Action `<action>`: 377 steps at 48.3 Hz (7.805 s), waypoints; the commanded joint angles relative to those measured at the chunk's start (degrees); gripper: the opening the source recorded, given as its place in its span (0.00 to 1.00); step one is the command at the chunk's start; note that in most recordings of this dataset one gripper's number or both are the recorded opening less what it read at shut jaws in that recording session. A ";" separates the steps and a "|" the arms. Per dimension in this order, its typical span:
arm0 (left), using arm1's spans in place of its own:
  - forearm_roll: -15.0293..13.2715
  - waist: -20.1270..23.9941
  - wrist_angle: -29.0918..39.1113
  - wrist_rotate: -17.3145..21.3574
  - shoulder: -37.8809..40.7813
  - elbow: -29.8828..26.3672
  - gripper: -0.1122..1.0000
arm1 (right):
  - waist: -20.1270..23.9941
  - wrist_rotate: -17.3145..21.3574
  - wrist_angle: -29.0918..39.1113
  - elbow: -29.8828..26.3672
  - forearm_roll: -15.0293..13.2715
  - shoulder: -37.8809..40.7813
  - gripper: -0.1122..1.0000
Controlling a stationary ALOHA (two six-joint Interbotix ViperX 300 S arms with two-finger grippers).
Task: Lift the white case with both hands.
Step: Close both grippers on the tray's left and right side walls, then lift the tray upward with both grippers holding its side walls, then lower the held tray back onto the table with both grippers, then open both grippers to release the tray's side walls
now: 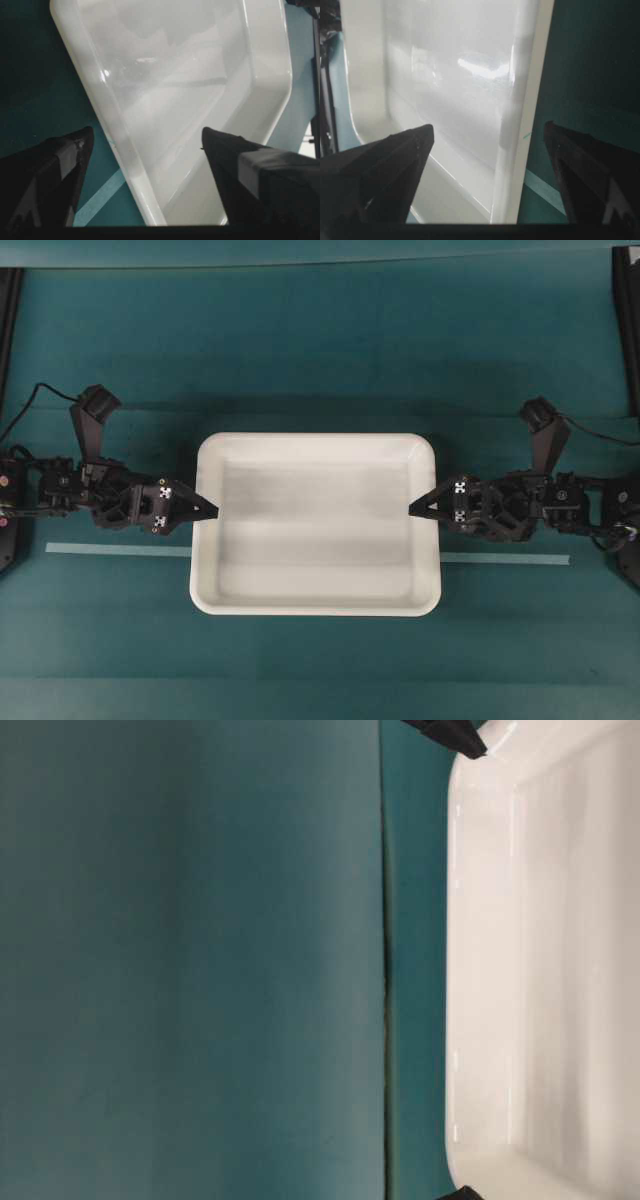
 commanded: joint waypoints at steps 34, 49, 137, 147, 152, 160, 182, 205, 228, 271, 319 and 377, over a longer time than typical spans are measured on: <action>0.18 -0.09 3.34 0.97 1.32 -2.46 0.20 | -0.53 4.48 9.84 -2.20 0.26 1.67 0.19; 0.18 -0.18 3.96 0.53 0.62 -2.90 0.20 | -0.62 4.66 10.11 -3.78 0.26 0.18 0.19; 0.18 -2.29 36.12 -7.38 -29.71 -20.13 0.20 | -5.63 4.04 51.77 -21.18 -1.76 -40.69 0.19; 0.09 -2.55 36.12 -7.38 -29.71 -22.94 0.20 | -6.94 4.04 57.39 -23.03 -2.20 -43.59 0.19; 0.18 -2.55 36.12 -7.38 -29.71 -24.35 0.19 | -7.12 4.04 58.45 -23.12 -2.20 -44.30 0.19; 0.18 -2.46 36.21 -7.47 -29.71 -26.46 0.19 | -7.12 4.13 58.45 -23.99 -2.11 -43.95 0.19; 0.18 -2.29 42.36 -7.47 -32.43 -30.67 0.19 | -7.21 4.13 58.80 -29.44 -2.20 -43.59 0.19; 0.35 -2.29 44.74 -7.12 -33.22 -34.98 0.19 | -7.12 3.96 61.61 -34.98 -2.20 -43.33 0.19; 0.35 -1.49 46.41 -7.38 -32.43 -30.32 0.19 | -7.12 2.99 62.67 -30.06 -3.43 -42.80 0.19; 0.35 1.14 46.14 -7.91 -21.53 -13.71 0.15 | -6.94 0.53 52.03 -11.07 -3.43 -30.59 0.19; 0.35 1.41 40.61 -8.79 -8.00 -7.65 0.15 | -4.22 0.53 41.31 -5.10 -3.69 -15.12 0.19; 0.35 1.41 40.17 -11.16 0.00 -8.35 0.15 | -3.08 0.53 34.10 -5.36 -3.60 -2.46 0.19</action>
